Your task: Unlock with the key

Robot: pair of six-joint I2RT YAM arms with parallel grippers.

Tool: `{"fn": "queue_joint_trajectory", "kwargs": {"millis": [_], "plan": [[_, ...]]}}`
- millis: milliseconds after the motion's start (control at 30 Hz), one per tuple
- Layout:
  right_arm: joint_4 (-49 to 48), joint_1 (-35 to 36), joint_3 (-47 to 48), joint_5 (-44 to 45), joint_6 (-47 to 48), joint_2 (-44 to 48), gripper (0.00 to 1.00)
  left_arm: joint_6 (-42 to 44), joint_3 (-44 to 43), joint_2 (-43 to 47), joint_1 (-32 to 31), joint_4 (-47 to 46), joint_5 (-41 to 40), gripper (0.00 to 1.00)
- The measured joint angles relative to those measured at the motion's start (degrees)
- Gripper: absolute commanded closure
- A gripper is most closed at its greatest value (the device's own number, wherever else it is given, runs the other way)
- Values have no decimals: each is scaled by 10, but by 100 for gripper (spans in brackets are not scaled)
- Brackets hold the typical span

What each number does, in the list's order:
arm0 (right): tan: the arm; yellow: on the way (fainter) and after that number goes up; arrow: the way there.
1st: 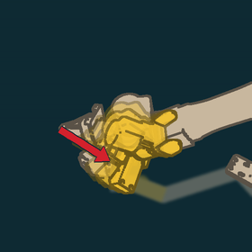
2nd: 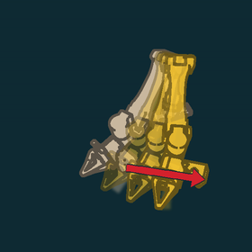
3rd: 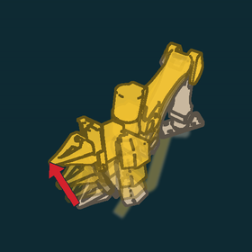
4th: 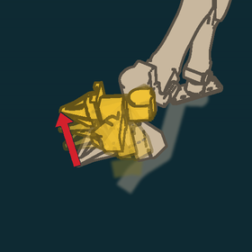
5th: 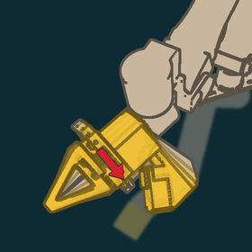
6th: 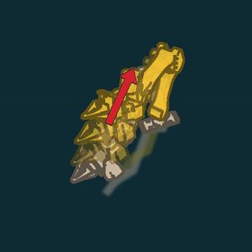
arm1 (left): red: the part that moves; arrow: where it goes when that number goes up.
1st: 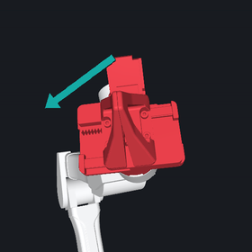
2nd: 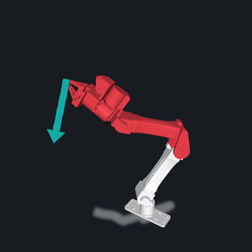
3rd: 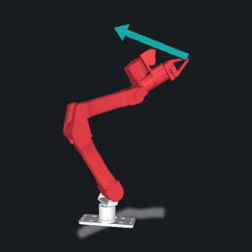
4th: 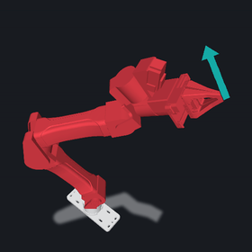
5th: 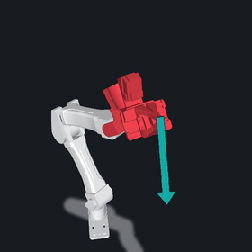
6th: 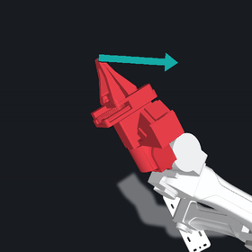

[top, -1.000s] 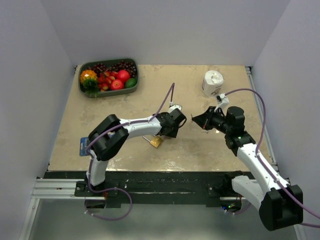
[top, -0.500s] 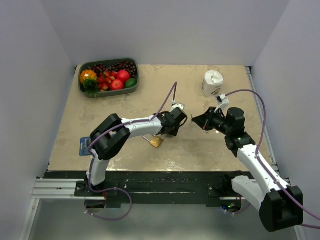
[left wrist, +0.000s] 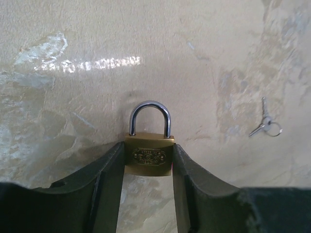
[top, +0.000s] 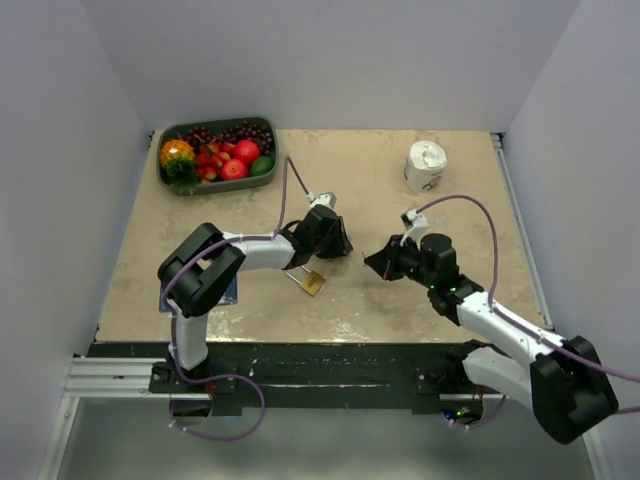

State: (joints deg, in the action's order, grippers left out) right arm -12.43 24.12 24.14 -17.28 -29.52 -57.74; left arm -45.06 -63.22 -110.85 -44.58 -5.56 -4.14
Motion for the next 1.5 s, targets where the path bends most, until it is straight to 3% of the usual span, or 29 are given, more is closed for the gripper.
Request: {"fn": "queue_joint_trajectory", "kwargs": {"millis": [300,600,1133,1500], "plan": [[-153,58,-42,73,-24,-152,100,-132,86,2,11,-168,35,100],[-279,82,-49,116,-61,-285,100,-213,136,2,11,-252,39,100],[-367,90,-55,141,-95,-339,100,-249,162,2,11,-295,39,100],[-370,90,-55,143,-100,-340,100,-248,165,2,11,-301,39,100]]}}
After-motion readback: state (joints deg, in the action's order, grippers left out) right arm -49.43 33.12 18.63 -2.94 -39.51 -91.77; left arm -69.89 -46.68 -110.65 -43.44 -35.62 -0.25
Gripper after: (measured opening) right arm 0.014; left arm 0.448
